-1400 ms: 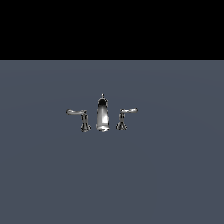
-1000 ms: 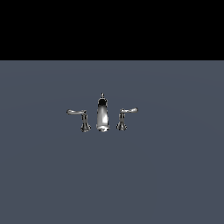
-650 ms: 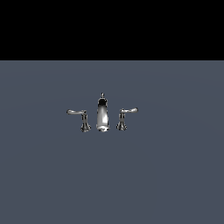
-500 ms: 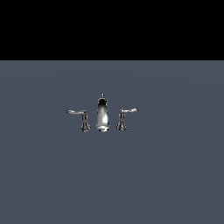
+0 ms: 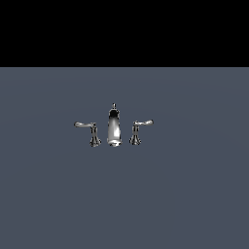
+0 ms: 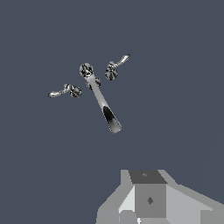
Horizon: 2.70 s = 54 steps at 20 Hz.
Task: Turn on the faucet by rotating a designated handle.
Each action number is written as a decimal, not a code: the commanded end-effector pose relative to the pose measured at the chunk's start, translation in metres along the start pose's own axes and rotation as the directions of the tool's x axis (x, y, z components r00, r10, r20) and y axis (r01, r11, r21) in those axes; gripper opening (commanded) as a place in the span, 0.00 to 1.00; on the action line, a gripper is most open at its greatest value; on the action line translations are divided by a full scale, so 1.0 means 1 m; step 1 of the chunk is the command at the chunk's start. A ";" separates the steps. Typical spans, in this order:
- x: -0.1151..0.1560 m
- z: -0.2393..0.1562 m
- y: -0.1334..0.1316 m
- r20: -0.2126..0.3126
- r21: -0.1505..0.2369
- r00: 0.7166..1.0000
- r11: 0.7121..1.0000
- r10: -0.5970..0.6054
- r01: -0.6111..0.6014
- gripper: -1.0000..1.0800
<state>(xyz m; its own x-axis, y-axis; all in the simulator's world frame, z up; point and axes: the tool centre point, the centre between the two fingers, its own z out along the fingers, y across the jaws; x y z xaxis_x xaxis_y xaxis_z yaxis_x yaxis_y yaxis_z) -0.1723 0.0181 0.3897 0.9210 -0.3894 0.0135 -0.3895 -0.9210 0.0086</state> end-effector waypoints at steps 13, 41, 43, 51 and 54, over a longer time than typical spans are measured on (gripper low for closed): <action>0.079 0.099 -0.034 0.008 0.003 0.940 0.940 0.341 -0.341 0.00; 0.238 0.275 -0.016 0.011 -0.007 0.557 0.558 0.830 -0.830 0.00; 0.244 0.283 -0.012 0.011 -0.008 0.533 0.533 0.846 -0.846 0.00; 0.259 0.299 -0.004 0.013 -0.008 0.477 0.477 0.879 -0.879 0.00; 0.260 0.300 -0.004 0.013 -0.008 0.475 0.475 0.880 -0.880 0.00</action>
<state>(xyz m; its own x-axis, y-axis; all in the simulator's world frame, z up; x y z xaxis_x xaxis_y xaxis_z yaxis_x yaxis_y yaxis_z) 0.0707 -0.0836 0.0937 0.0968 -0.9953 0.0011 -0.9953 -0.0968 0.0010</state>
